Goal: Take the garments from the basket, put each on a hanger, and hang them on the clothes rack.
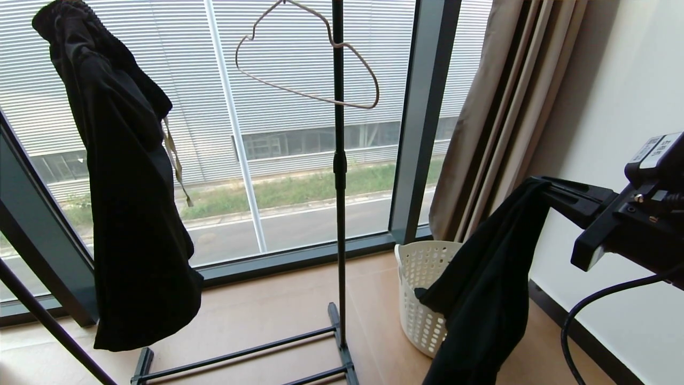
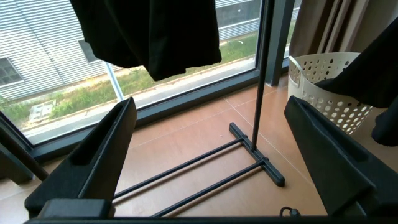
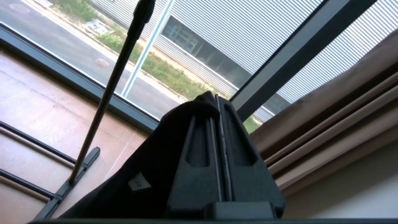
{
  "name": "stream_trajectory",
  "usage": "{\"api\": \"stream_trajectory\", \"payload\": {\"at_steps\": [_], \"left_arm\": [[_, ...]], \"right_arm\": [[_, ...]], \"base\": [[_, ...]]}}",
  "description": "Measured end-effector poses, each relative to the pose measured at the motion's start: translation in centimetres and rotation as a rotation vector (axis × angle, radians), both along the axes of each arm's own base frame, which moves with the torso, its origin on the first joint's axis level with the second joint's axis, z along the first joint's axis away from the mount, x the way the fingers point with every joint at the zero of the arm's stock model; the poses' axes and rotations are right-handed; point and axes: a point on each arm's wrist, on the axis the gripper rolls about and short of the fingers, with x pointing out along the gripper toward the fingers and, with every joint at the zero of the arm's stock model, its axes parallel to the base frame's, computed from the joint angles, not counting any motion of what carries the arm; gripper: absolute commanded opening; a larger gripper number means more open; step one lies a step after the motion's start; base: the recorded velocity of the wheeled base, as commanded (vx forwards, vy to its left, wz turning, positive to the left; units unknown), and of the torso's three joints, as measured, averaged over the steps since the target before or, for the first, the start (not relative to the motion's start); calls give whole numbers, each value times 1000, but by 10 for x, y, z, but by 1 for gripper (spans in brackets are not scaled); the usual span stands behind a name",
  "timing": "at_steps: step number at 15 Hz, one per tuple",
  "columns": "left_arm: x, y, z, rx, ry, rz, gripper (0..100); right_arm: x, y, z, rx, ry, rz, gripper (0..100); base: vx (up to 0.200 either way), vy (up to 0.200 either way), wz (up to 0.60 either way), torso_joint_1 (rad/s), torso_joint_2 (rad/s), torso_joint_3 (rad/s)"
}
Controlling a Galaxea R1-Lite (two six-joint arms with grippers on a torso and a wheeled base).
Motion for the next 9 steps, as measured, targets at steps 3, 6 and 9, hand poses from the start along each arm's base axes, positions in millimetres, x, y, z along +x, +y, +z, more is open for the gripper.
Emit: {"api": "stream_trajectory", "payload": {"at_steps": [3, 6, 9], "left_arm": [[0, 0, 0, 0, -1, 2, 100], [0, 0, 0, 0, -1, 2, 100], [0, 0, 0, 0, -2, 2, 100]], "right_arm": [[1, 0, -1, -1, 3, 0, 0], [1, 1, -1, -2, 3, 1, 0], [1, 1, -1, -2, 5, 1, 0]], "base": [[0, 0, 0, 85, -411, -326], [0, 0, 0, 119, -456, -349], [0, 0, 0, 141, -474, -330]]}}
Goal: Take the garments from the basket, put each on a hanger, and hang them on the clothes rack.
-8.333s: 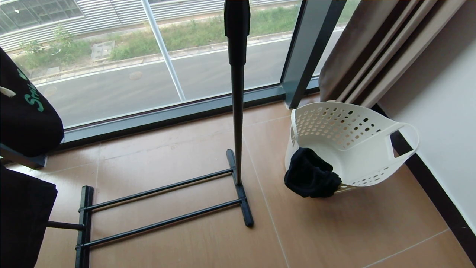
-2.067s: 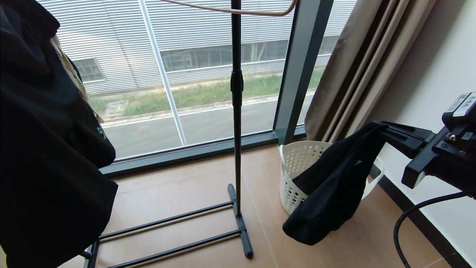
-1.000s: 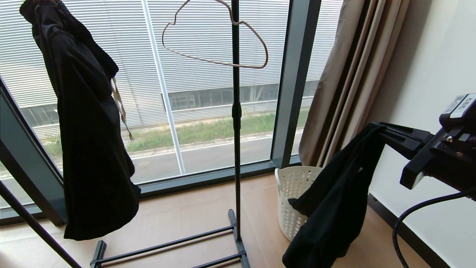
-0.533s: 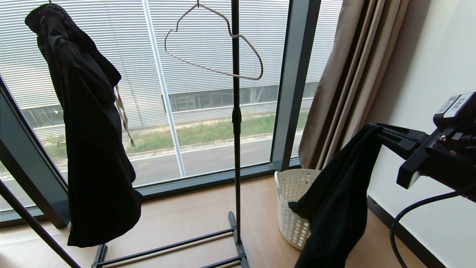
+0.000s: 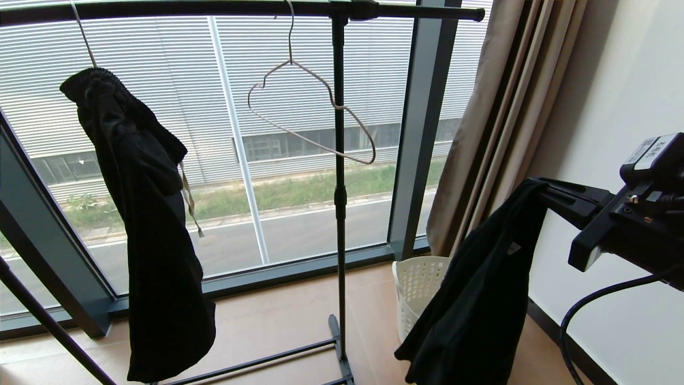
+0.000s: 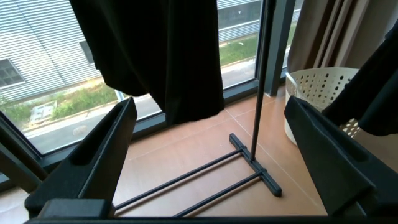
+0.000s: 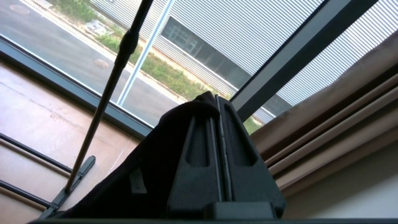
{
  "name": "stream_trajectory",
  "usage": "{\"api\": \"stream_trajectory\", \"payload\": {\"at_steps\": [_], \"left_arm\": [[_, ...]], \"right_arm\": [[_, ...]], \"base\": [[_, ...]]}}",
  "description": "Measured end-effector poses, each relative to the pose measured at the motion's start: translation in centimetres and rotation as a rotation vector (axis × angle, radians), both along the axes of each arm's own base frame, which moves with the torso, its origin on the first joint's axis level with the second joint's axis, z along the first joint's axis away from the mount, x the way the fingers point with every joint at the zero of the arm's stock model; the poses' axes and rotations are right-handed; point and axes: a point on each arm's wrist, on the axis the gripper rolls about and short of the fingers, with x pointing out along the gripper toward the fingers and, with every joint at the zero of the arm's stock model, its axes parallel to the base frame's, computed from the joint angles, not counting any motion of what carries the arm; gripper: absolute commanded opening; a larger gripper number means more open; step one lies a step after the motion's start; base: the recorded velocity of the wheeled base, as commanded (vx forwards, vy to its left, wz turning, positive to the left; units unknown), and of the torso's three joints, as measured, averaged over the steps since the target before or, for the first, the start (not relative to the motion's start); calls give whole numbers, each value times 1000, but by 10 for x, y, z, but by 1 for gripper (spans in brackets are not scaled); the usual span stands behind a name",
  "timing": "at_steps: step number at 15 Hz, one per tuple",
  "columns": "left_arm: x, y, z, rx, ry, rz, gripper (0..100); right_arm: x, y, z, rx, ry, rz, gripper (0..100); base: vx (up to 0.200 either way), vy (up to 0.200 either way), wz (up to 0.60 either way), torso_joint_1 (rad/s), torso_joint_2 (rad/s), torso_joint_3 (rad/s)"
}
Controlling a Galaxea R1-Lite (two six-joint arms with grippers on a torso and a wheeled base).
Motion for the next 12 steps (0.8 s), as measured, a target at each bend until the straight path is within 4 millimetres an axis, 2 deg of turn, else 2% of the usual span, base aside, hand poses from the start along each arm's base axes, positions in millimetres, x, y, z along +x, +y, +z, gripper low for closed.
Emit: {"api": "stream_trajectory", "payload": {"at_steps": [5, 12], "left_arm": [[0, 0, 0, 0, 0, 0, 100], [0, 0, 0, 0, 2, 0, 100]], "right_arm": [[0, 0, -1, -2, 1, 1, 0], [0, 0, -1, -3, 4, 1, 0]], "base": [[0, 0, 0, 170, -498, -322], [0, 0, 0, 215, -530, -320]]}}
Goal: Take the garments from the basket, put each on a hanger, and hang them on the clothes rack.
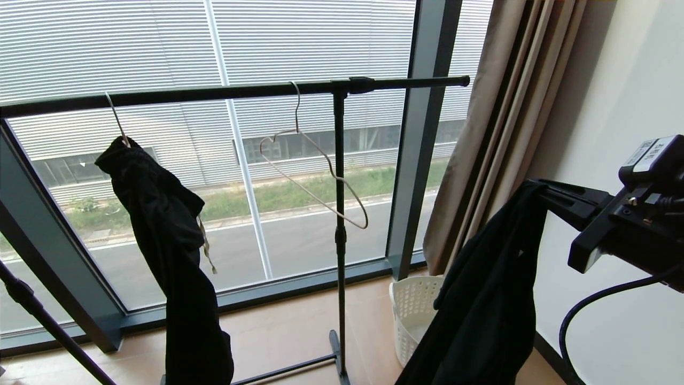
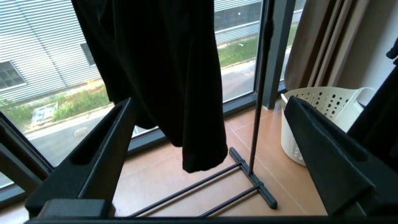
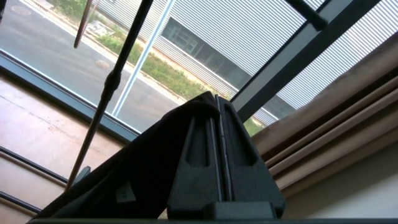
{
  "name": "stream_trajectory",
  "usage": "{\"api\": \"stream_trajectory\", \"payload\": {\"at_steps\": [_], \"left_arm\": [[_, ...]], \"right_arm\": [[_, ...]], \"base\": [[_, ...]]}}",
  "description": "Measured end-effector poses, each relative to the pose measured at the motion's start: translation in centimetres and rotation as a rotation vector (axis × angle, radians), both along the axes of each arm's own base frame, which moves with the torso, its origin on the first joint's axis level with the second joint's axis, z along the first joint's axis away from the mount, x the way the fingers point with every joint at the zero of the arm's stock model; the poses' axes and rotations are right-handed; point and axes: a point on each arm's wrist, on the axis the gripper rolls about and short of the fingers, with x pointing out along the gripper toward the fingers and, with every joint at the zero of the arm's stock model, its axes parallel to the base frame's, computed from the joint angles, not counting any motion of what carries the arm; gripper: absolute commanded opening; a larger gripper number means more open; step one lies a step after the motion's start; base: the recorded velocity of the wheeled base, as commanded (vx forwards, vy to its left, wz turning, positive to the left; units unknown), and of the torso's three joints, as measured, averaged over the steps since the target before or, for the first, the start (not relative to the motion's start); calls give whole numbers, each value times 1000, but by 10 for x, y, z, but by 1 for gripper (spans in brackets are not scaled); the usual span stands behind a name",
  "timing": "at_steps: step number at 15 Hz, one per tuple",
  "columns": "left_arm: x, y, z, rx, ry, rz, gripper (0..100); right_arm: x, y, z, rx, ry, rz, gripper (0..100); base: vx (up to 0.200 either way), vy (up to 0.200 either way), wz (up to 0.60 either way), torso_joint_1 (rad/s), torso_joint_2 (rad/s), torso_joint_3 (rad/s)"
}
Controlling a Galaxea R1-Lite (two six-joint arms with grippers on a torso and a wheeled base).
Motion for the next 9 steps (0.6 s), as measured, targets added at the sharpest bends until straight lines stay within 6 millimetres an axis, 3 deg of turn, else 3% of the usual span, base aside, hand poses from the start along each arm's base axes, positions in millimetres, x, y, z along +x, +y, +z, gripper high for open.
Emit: {"api": "stream_trajectory", "payload": {"at_steps": [6, 9], "left_arm": [[0, 0, 0, 0, -1, 0, 100], [0, 0, 0, 0, 0, 0, 100]], "right_arm": [[0, 0, 0, 0, -1, 3, 0], [0, 0, 0, -4, -2, 3, 0]], "base": [[0, 0, 0, 256, -590, -335], [0, 0, 0, 70, -166, -85]]}}
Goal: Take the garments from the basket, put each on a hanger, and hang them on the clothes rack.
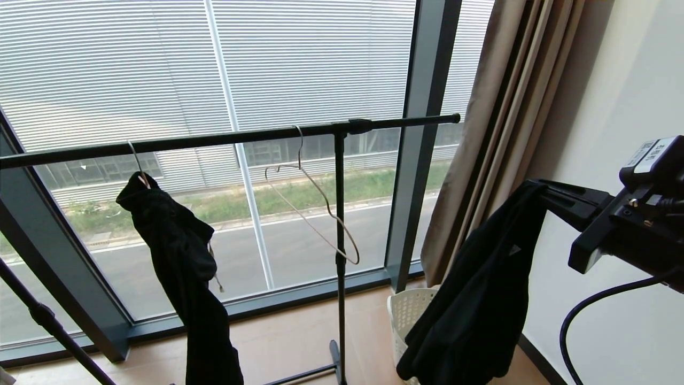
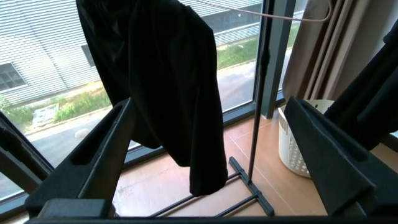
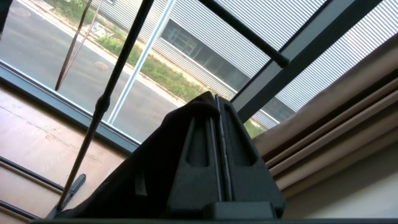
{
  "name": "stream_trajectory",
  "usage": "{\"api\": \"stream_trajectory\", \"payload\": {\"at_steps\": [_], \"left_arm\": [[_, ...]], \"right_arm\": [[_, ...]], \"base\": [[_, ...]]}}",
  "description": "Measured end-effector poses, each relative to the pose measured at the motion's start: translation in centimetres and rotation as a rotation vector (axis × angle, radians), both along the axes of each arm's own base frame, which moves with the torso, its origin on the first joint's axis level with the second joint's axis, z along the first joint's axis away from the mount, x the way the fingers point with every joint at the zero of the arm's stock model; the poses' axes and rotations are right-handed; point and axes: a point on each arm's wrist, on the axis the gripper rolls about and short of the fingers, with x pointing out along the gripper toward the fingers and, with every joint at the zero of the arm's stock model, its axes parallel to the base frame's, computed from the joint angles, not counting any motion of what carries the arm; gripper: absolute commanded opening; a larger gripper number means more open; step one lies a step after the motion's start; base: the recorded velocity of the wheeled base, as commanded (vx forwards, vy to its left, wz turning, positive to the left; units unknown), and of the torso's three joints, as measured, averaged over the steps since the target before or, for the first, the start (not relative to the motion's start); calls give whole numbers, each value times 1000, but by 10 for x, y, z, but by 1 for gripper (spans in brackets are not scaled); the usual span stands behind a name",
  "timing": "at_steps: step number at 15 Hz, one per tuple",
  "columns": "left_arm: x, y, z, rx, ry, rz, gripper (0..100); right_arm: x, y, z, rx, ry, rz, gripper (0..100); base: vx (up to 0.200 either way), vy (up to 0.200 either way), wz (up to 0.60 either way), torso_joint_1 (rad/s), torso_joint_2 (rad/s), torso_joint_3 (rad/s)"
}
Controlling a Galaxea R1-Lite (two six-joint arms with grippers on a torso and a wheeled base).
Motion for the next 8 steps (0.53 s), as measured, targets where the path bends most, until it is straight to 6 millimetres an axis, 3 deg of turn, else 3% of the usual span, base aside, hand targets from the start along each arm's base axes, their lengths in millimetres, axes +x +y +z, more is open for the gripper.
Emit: {"api": "stream_trajectory", "payload": {"at_steps": [8], "left_arm": [[0, 0, 0, 0, -1, 1, 100]], "right_arm": [[3, 1, -3, -1, 13, -2, 0]], "base": [[0, 0, 600, 10, -5, 1]]}}
